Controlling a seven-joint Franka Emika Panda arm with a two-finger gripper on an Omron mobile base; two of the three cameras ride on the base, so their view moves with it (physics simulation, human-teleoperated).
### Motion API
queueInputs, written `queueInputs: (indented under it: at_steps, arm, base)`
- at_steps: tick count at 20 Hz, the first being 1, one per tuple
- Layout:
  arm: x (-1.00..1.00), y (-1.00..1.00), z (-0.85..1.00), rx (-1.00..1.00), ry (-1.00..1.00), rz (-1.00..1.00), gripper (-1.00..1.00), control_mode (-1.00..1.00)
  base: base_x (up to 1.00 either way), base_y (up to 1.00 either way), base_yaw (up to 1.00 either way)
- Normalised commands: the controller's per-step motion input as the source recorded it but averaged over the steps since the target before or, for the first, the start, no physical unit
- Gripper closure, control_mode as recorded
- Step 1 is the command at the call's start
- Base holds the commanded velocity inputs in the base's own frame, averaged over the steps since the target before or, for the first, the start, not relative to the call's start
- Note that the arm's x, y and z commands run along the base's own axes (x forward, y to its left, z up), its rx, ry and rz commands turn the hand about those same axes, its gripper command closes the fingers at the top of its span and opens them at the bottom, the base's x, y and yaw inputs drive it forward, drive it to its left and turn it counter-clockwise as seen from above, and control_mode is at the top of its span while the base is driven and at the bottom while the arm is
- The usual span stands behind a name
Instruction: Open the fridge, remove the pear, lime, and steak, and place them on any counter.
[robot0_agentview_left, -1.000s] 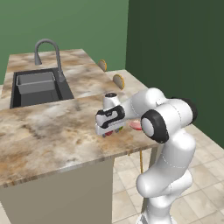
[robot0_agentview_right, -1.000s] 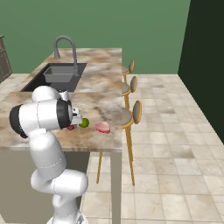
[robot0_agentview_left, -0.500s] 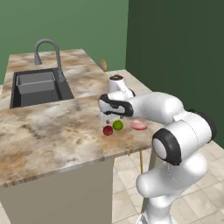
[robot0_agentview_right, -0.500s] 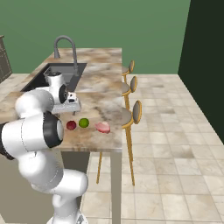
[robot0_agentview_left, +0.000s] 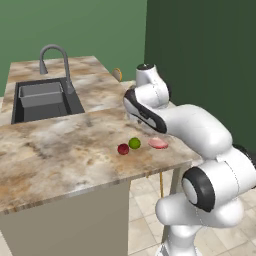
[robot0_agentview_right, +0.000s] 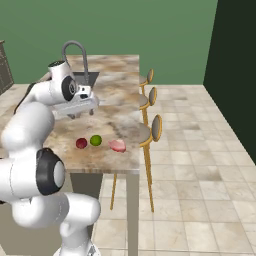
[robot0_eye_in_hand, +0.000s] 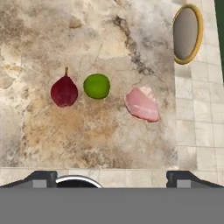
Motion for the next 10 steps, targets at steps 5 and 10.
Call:
queueInputs:
  at_steps: [5, 10]
  arm:
    - [-0.89, -0.42, 0.77, -0.06, -0.29, -0.07, -1.00, -1.00]
    - [-0.65, -0.27, 0.58, 0.00, -0.21, -0.10, -1.00, -1.00]
  base:
    - [0.00, 0.00, 0.00]
    - [0.00, 0.00, 0.00]
